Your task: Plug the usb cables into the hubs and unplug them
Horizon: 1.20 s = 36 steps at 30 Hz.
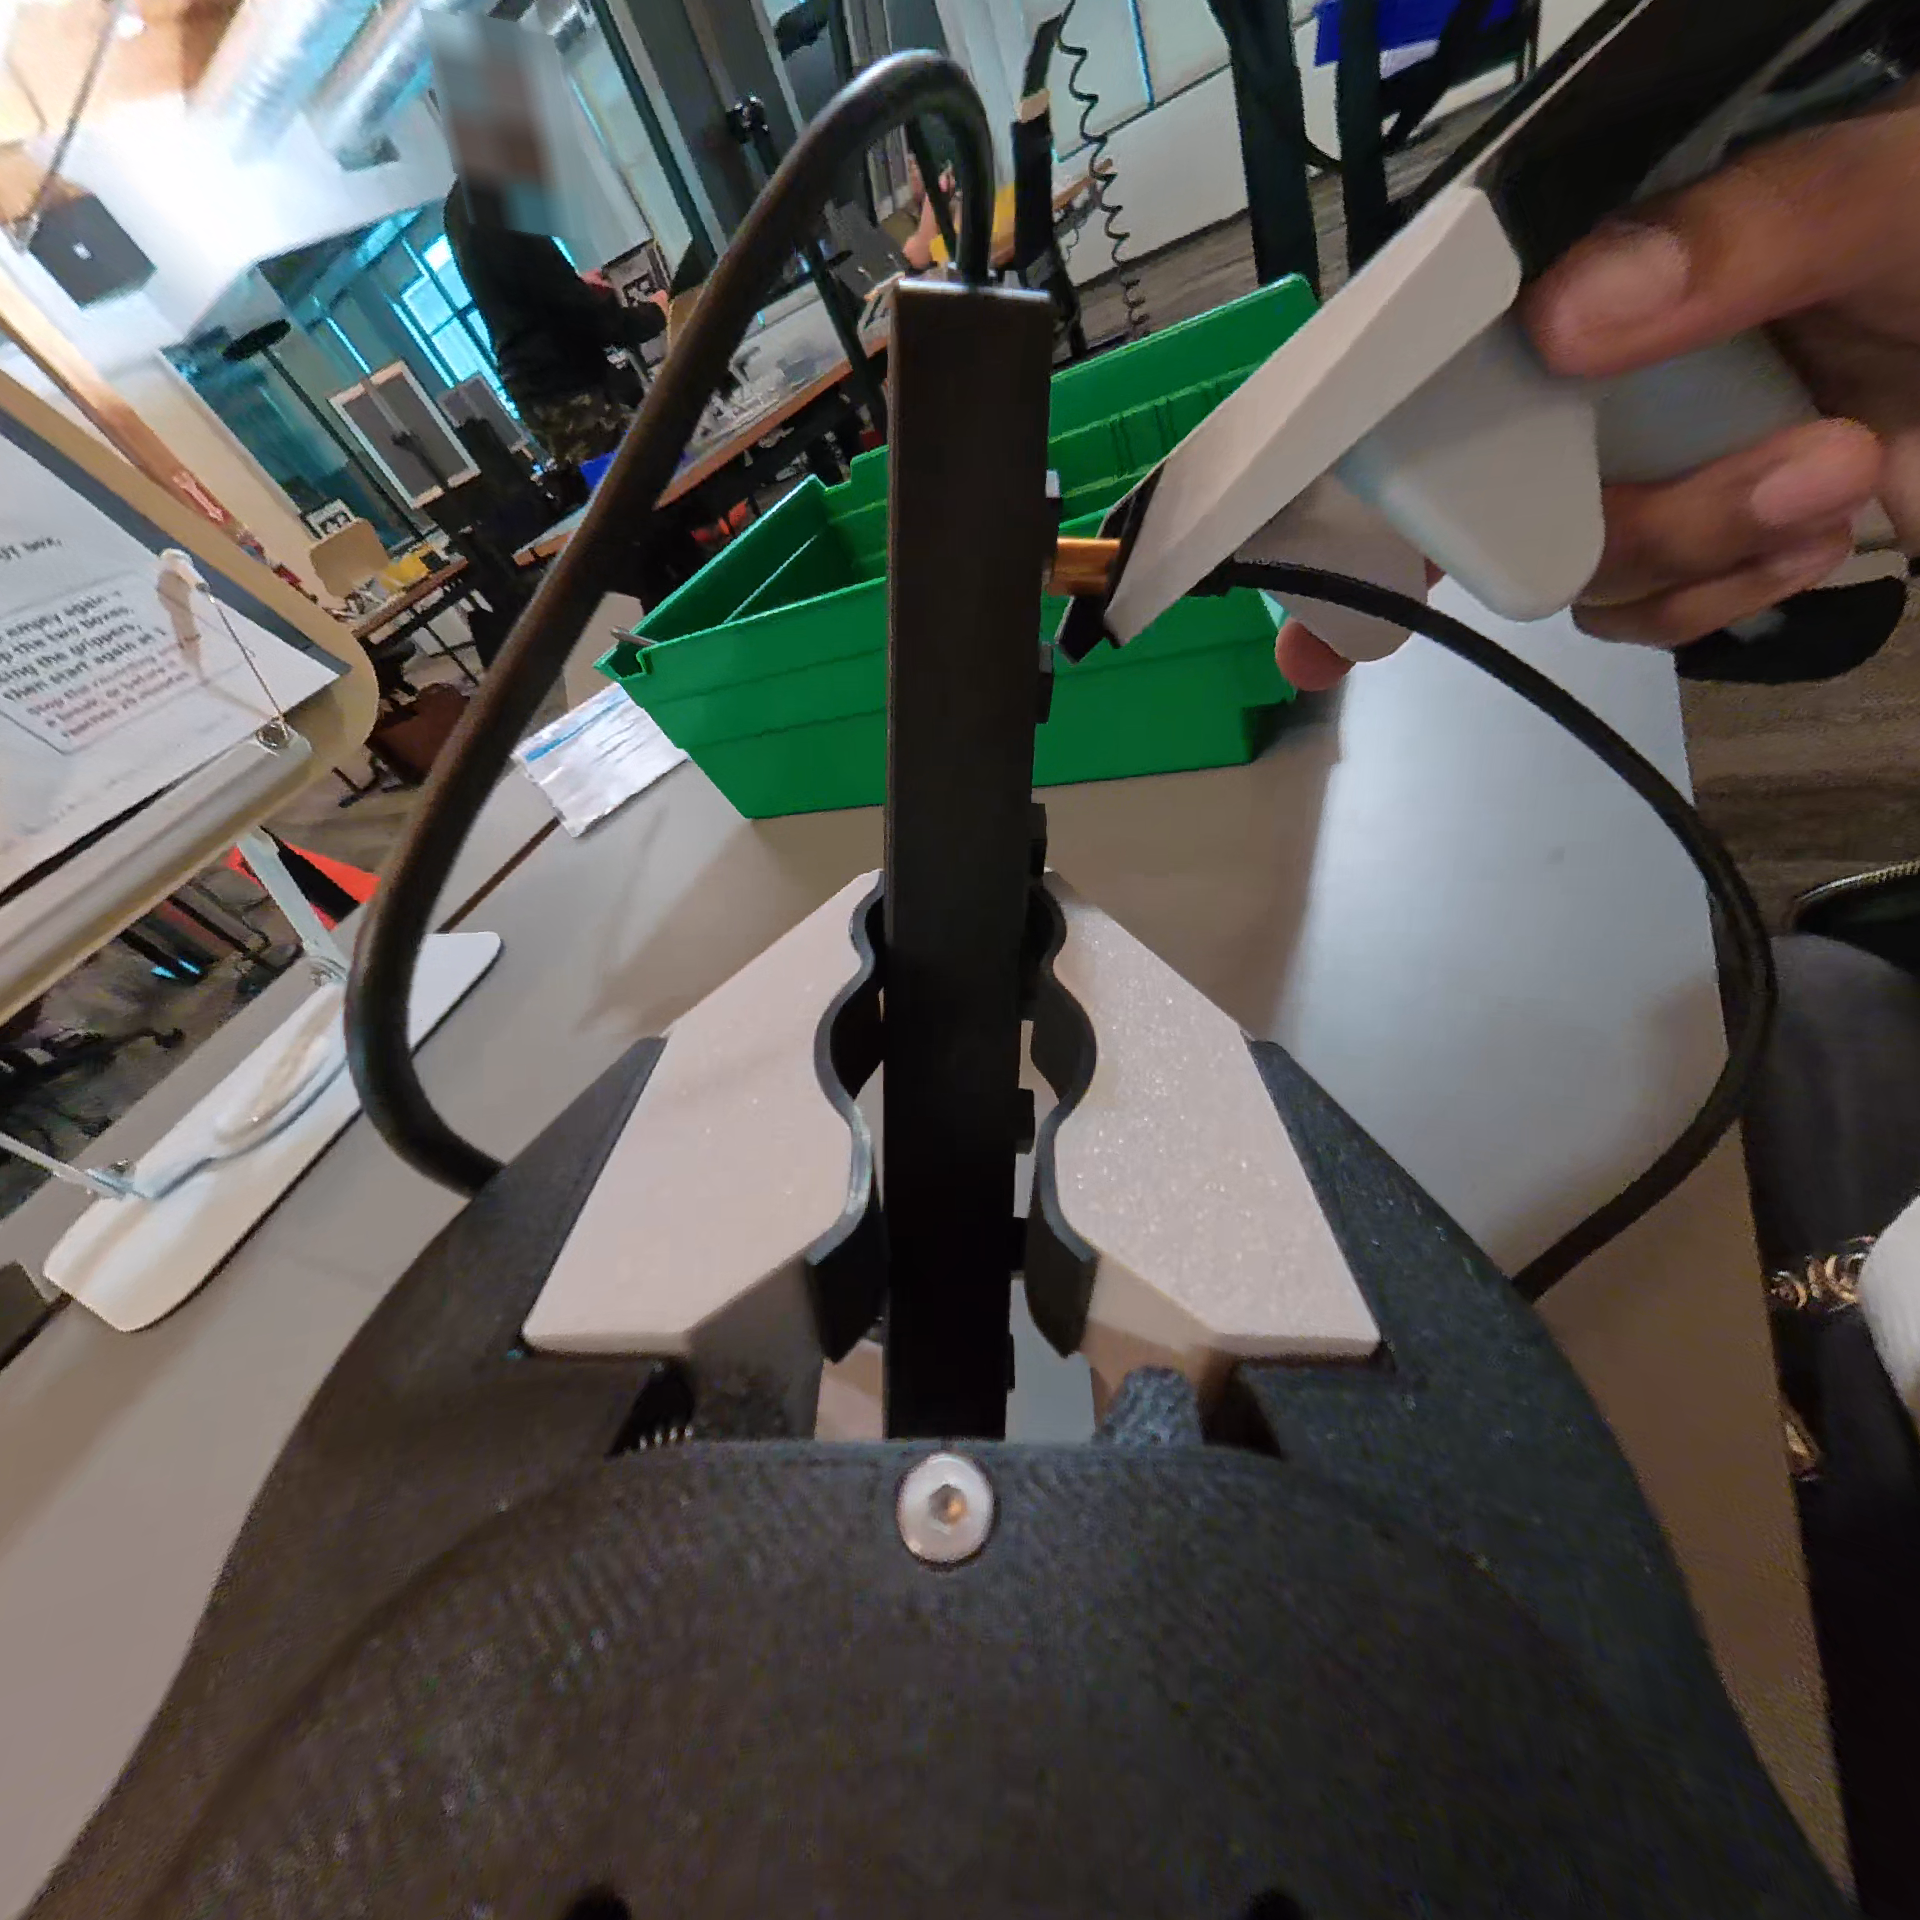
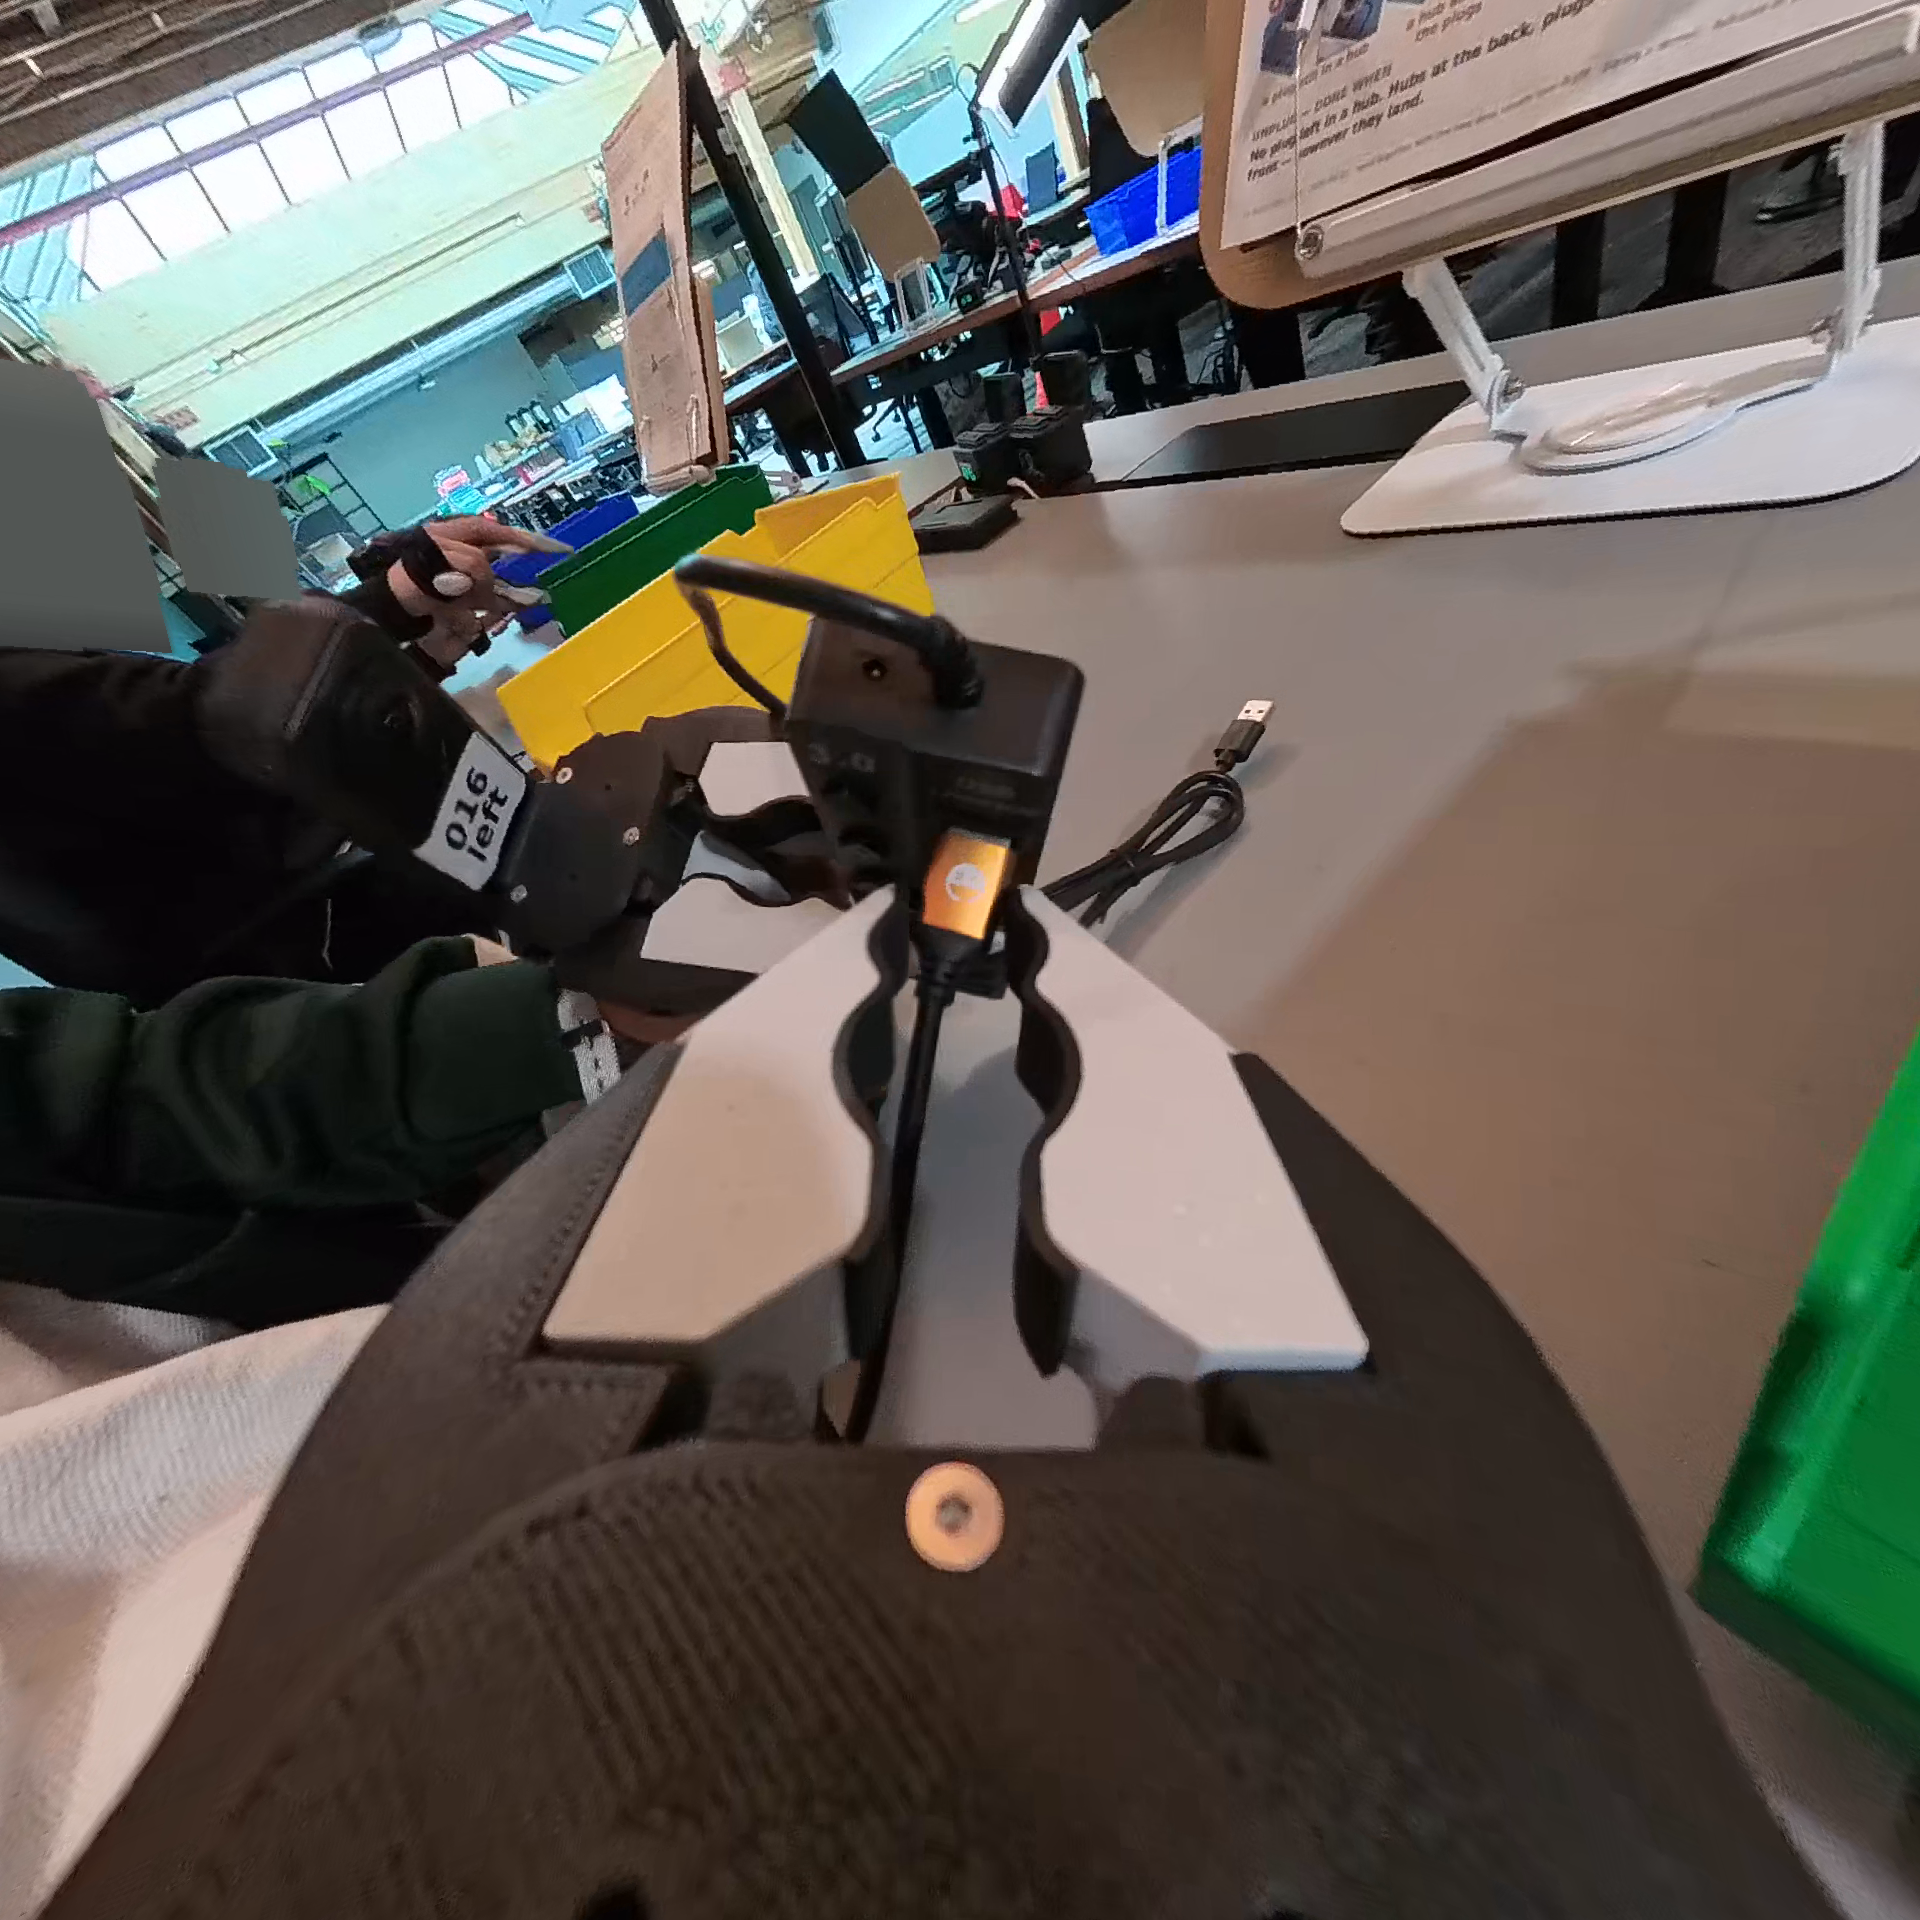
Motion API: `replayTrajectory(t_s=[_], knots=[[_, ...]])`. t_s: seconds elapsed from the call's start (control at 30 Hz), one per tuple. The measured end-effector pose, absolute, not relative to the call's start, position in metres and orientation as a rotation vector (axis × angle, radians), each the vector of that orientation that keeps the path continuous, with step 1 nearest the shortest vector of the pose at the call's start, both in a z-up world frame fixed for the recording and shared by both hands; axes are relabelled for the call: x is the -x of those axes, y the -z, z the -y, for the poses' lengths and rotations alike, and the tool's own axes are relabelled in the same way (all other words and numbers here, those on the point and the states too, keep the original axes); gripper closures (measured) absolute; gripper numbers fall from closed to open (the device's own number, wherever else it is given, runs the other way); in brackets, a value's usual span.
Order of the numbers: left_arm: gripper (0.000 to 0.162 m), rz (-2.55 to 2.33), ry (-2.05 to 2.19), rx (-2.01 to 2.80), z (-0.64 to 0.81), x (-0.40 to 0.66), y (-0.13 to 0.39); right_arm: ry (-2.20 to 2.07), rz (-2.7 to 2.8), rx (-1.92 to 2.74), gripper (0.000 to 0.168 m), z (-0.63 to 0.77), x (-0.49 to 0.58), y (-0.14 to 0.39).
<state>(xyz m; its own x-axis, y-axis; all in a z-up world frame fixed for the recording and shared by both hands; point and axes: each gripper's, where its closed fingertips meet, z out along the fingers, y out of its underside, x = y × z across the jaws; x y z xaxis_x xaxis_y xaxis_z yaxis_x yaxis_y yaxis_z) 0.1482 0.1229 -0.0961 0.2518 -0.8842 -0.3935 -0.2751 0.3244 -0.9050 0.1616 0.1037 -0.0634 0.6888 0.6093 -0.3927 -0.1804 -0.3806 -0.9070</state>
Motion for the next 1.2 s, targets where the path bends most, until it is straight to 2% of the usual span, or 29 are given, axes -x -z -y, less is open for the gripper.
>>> replayTrajectory(t_s=[0.13,0.6,0.73,0.83,0.93,1.2], knots=[[0.139,-1.304,0.530,1.227,-0.125,-0.149,0.105,-0.800,0.396,1.809,0.153,-0.103,-0.154,0.071],[0.139,-1.147,0.620,1.284,-0.127,-0.148,0.078,-0.722,0.460,1.766,0.154,-0.095,-0.138,0.056],[0.139,-0.606,0.851,1.563,-0.214,-0.080,0.051,-0.635,0.579,1.772,0.155,-0.081,-0.126,0.058],[0.139,-0.519,0.696,1.472,-0.245,-0.016,0.032,-0.439,0.631,1.662,0.154,-0.081,-0.137,0.033],[0.139,-0.426,0.751,1.449,-0.250,0.005,0.028,-0.405,0.610,1.585,0.154,-0.083,-0.149,0.007],[0.139,-0.541,0.741,1.467,-0.240,-0.020,0.042,-0.394,0.405,1.286,0.154,-0.078,-0.239,-0.143]])
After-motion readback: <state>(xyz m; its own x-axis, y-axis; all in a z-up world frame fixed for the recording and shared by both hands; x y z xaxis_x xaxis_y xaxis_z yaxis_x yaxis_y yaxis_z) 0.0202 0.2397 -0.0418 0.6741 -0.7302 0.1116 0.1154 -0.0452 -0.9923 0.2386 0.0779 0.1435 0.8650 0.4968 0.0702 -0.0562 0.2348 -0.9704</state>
